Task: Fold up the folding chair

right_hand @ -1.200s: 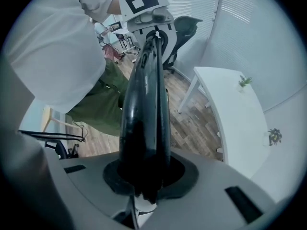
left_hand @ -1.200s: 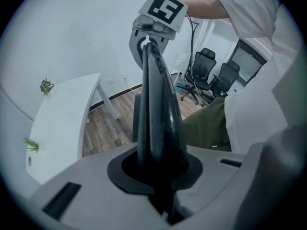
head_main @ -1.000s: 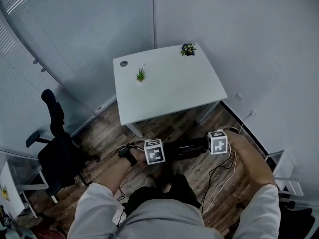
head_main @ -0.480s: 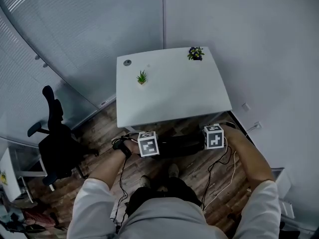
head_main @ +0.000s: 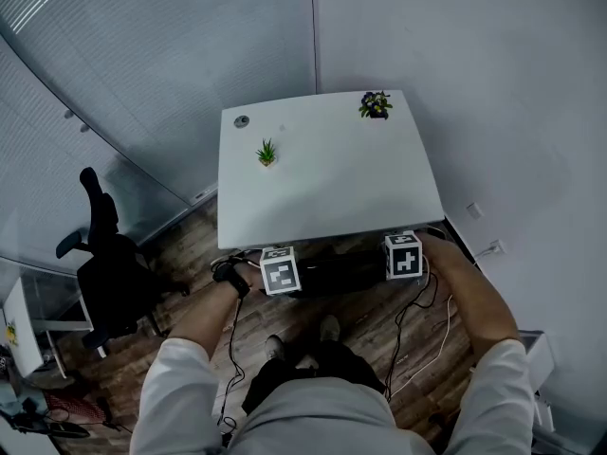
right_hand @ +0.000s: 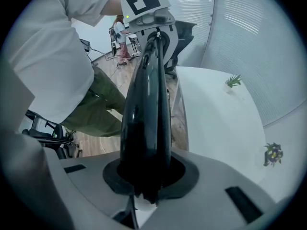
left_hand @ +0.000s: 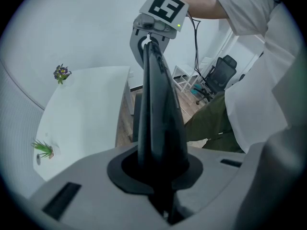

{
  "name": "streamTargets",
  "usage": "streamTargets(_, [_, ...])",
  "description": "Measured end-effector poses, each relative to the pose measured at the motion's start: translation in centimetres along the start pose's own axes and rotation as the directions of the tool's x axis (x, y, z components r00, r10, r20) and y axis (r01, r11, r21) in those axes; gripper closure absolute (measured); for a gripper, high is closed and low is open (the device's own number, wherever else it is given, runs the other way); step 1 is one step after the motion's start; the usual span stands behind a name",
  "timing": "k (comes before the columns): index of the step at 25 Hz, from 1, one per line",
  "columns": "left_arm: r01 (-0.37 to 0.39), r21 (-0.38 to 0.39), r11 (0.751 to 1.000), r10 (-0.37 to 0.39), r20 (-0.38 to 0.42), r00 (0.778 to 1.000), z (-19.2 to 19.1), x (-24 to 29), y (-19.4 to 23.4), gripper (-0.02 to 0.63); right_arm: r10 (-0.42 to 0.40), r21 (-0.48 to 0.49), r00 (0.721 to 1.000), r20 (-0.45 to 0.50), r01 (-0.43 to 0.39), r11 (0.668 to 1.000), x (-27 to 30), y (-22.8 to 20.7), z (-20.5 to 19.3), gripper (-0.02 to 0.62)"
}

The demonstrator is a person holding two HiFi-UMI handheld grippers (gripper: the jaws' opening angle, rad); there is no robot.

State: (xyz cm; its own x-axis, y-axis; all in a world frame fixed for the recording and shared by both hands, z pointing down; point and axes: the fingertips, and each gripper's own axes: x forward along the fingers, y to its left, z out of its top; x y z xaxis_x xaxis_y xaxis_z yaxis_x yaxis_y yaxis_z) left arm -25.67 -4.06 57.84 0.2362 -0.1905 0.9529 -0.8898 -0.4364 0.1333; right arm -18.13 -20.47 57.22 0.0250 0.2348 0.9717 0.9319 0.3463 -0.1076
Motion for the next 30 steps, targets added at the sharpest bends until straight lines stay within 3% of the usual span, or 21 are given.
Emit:
streamTargets(15, [0.017,-0.023,1.0,-0.017,0.002,1.0,0.9,2.7,5.0,0.541,0.037,0.0,0.999,0.009,-0.037,0.999,2.2,-4.9,-2.7,0.512])
streamTargets(30, [0.049,-0.033,0.998,-0.049,0.011,0.999,2.2,3.5,9.6,0.533,0.01,0.043,1.0,0.027,-0.012,0.999,2.5,-8.9,-4.5,0.522])
